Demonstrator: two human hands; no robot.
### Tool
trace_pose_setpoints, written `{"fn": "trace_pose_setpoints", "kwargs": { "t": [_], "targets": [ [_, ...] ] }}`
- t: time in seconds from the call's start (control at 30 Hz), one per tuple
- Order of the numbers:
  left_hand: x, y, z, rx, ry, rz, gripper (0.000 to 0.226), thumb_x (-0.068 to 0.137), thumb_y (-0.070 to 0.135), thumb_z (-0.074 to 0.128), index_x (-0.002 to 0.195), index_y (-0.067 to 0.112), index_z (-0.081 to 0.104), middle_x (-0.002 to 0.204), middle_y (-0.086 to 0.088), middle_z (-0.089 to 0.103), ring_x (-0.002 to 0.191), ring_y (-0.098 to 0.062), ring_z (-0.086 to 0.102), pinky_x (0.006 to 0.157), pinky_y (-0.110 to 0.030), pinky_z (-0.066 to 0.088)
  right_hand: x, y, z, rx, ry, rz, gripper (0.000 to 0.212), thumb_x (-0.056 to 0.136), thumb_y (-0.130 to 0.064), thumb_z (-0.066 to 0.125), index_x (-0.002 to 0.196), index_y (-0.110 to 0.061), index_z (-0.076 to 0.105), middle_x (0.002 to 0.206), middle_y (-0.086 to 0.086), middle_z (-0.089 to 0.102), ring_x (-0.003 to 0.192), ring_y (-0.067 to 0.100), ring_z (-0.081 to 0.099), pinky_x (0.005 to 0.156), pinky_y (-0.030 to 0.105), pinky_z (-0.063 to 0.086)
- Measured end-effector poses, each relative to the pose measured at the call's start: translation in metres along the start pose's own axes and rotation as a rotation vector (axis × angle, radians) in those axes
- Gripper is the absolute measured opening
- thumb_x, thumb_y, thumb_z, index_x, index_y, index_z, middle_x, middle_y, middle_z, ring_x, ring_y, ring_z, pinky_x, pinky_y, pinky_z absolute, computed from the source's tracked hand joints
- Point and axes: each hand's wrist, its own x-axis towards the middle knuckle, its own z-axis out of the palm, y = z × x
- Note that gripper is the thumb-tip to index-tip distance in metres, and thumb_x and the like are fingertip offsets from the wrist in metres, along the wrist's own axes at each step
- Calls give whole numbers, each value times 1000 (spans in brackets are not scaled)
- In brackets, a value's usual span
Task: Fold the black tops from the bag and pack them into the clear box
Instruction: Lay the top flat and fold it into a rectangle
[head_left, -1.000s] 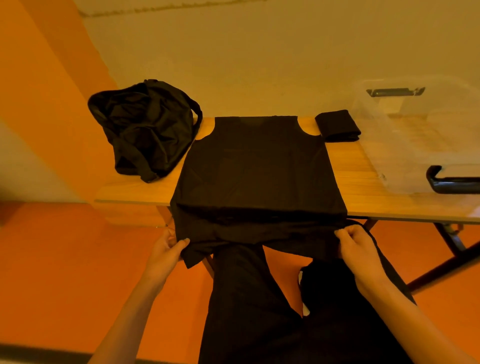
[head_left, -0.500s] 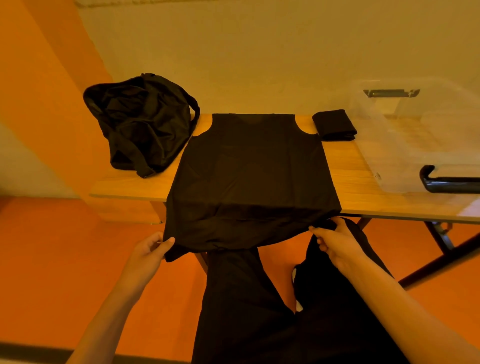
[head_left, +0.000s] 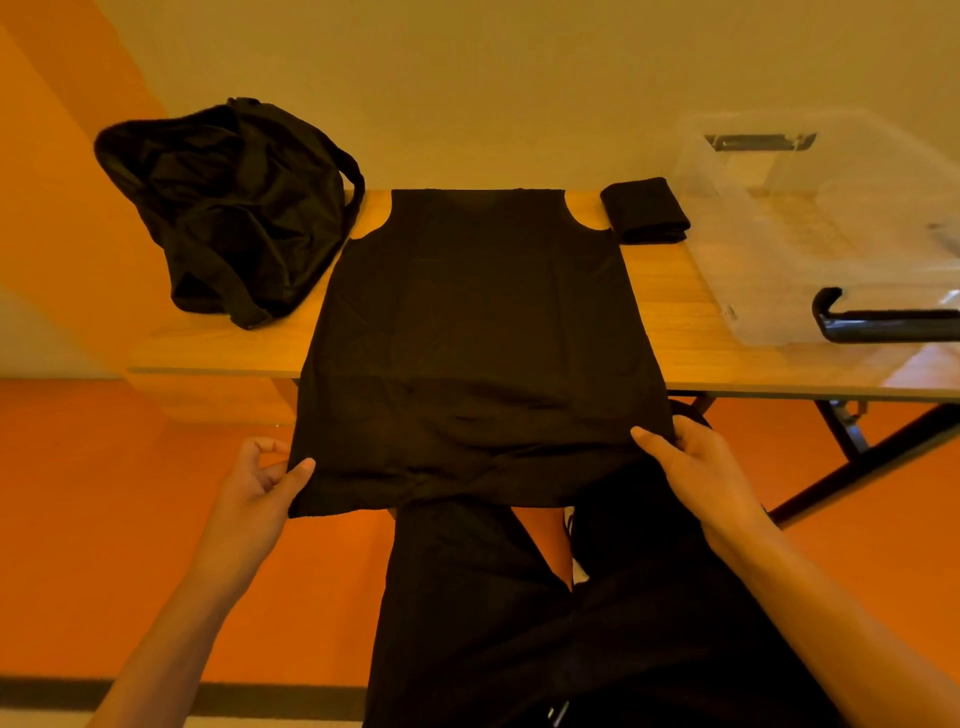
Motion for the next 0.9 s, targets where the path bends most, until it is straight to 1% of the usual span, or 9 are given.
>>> {"fn": "trace_pose_setpoints", "kwargs": {
  "t": [0.1,0.27,0.4,0.5,0.6,0.7,0.77,0.83,0.9],
  "targets": [
    [-10,2,0,-48,37,9,27,102,11,54,127,15,45,108,-9,72,81,-28,75,63,-46,64,-7,-6,-8,43,-50,90,25,94,-35,67,102,-11,64,99,9,74,88,23,73,80,43,61],
    [-20,-4,-11,-28,-19,48,22,100,14,55,121,16,61,119,-3,67,97,-30,73,66,-42,64,-18,-12,-15,159,-211,263,42,79,-9,79,114,-12,56,100,9,76,91,23,75,81,45,61],
    [-22,-4,-27,-26,-33,32,16,96,13,60,107,16,72,109,-5,72,100,-26,73,68,-33,63,-25,-10,-27,-1,-311,259,21,92,-9,67,112,-14,69,108,3,76,102,21,71,94,44,56],
    [-27,2,-39,42,-78,69,16,88,25,65,98,28,76,105,-1,73,101,-19,71,80,-37,57,-32,-10,-32,-19,-233,186,21,97,-13,61,118,-11,63,107,9,74,91,23,73,81,39,59],
    [-34,7,-46,79,-85,114,18,80,29,73,96,37,77,100,0,71,97,-16,69,81,-40,52,-42,-14,-33,71,-91,102,28,94,-12,65,120,-11,54,87,16,73,68,23,69,62,34,54],
    [-38,7,-52,-87,-135,169,45,55,45,95,95,32,79,96,3,72,91,-16,71,70,-23,56,-56,-19,-36,183,3,-27,37,86,-18,71,118,-21,52,71,14,70,58,18,65,59,34,51],
    [-40,10,-49,-115,-131,202,40,58,26,93,95,22,77,98,7,75,95,-14,72,72,-19,57,-67,-24,-39,238,8,-120,35,80,-25,72,112,-24,58,70,14,70,58,20,65,59,34,53],
    [-36,12,-48,-68,-109,221,33,71,-2,78,101,9,70,102,8,74,102,-16,70,78,-19,57,-74,-27,-42,236,-9,-214,21,78,-27,72,98,-25,68,76,13,71,65,21,69,61,28,57],
    [-31,11,-52,75,-53,269,32,81,-9,73,106,11,70,105,8,72,108,-16,68,82,-24,56,-75,-26,-47,214,-29,-250,11,79,-23,72,89,-24,74,85,12,74,78,23,73,66,19,58]
  ]
}}
